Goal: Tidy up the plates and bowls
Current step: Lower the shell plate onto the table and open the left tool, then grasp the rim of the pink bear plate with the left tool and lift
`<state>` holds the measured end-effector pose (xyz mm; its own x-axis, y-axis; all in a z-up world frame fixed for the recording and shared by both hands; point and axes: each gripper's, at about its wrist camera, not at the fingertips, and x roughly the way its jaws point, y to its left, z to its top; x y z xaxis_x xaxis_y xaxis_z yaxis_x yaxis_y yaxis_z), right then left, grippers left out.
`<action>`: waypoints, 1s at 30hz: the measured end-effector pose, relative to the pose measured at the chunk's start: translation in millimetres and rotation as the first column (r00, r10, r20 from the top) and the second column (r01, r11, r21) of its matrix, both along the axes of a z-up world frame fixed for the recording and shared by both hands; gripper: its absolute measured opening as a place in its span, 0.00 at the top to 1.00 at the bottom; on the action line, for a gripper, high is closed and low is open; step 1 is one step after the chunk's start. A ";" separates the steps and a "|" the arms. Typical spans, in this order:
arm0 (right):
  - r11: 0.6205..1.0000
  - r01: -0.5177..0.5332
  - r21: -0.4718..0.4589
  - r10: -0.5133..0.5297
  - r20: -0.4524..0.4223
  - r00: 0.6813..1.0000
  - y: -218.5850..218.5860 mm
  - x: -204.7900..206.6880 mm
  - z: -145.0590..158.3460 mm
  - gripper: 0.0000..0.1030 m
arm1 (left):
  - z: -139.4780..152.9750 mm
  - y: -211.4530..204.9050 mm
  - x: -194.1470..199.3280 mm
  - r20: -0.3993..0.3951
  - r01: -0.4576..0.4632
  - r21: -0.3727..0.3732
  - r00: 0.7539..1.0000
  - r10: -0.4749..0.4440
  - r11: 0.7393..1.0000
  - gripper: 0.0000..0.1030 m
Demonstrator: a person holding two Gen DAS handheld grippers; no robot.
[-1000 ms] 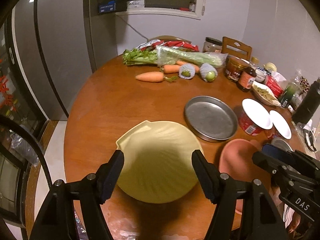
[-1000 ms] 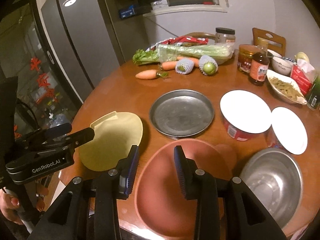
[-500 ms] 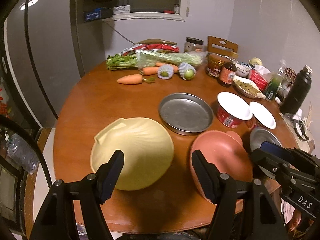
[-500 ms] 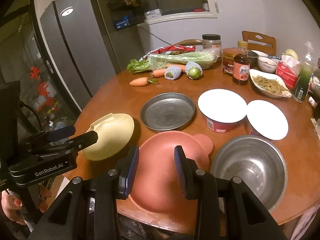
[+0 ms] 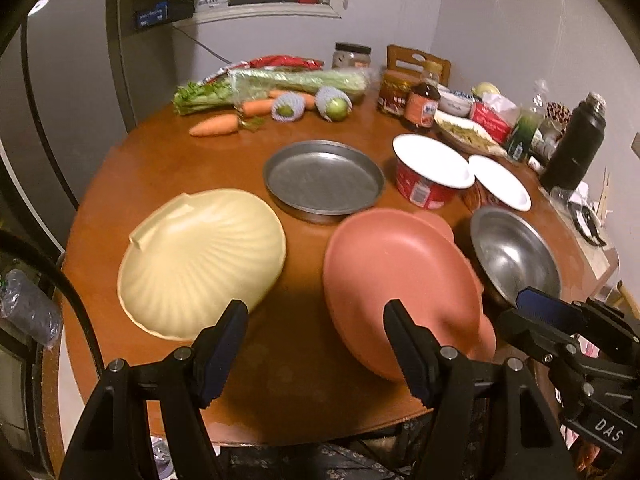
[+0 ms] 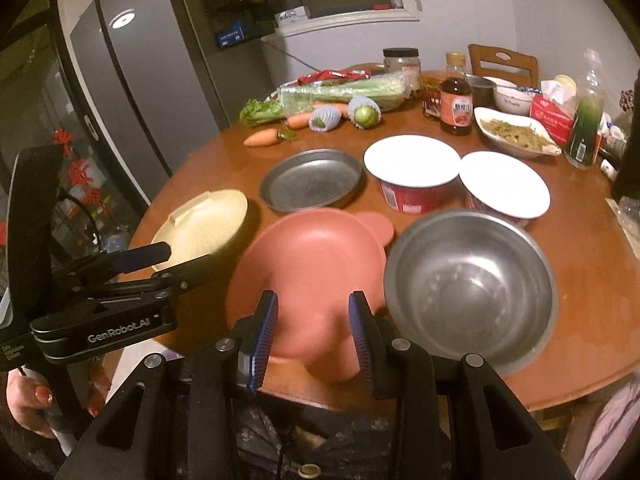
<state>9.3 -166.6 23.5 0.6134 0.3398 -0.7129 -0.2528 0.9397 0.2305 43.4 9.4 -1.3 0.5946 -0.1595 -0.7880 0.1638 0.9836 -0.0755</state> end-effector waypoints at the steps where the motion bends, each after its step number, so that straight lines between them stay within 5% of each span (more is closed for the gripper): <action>1: 1.000 0.000 -0.001 0.000 -0.005 1.000 -0.5 -2.3 -2.3 0.63 | -2.9 -2.4 -0.8 -0.005 0.005 0.004 1.000 -0.005 1.000 0.32; 30: 0.997 0.078 -0.014 -0.079 -0.081 0.994 -6.7 10.9 -44.0 0.63 | -39.7 -17.4 11.4 -0.076 0.013 0.022 0.997 -0.011 1.000 0.32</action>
